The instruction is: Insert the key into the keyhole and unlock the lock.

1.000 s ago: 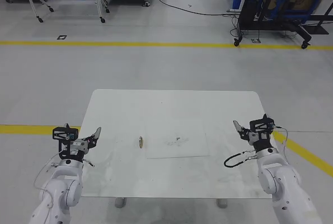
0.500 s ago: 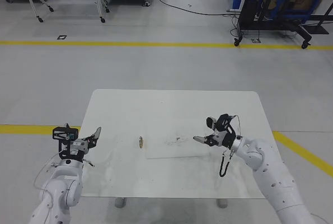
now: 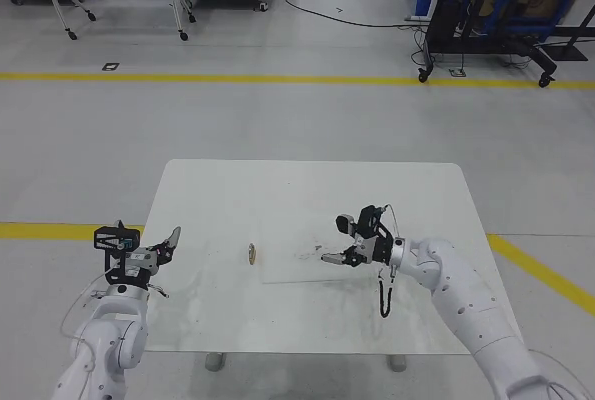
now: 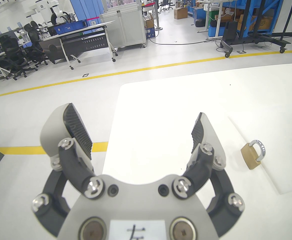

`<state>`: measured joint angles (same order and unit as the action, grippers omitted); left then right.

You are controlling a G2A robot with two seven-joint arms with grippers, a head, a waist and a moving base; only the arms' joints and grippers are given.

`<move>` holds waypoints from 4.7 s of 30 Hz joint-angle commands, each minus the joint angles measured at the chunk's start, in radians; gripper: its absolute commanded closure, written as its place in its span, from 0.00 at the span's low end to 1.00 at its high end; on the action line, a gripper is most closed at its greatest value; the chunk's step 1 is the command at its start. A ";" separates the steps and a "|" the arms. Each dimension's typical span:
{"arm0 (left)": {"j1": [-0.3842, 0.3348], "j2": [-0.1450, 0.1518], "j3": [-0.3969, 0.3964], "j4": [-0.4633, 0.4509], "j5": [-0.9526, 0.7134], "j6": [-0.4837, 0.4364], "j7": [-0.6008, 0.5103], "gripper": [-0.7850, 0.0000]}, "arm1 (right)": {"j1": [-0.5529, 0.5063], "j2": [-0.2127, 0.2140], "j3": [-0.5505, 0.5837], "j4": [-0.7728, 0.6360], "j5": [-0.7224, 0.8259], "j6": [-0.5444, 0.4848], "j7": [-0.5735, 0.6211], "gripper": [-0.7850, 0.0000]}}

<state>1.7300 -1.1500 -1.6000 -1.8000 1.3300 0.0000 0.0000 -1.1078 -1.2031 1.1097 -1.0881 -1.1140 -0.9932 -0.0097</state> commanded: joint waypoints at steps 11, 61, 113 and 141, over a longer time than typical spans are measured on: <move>0.000 0.000 0.000 0.000 0.000 0.000 0.000 0.00 | 0.058 0.000 -0.107 0.046 -0.412 0.107 -0.199 0.07; 0.000 0.000 0.000 0.000 0.000 0.000 0.000 0.00 | 0.161 -0.011 -0.101 0.280 -0.049 -0.019 -0.482 1.00; -0.640 -0.112 0.394 0.663 -1.731 -0.475 -0.911 0.00 | 0.123 -0.157 -0.336 0.257 1.199 -0.019 0.038 1.00; -0.650 -0.107 0.451 0.675 -1.449 -0.614 -0.774 0.96 | 0.174 -0.222 -0.346 0.377 1.299 -0.001 0.240 1.00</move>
<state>1.0774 -1.2574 -1.1510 -1.1210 -0.1267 -0.6143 -0.7773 -0.9319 -1.4245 0.7624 -0.7103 0.1820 -0.9954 0.2240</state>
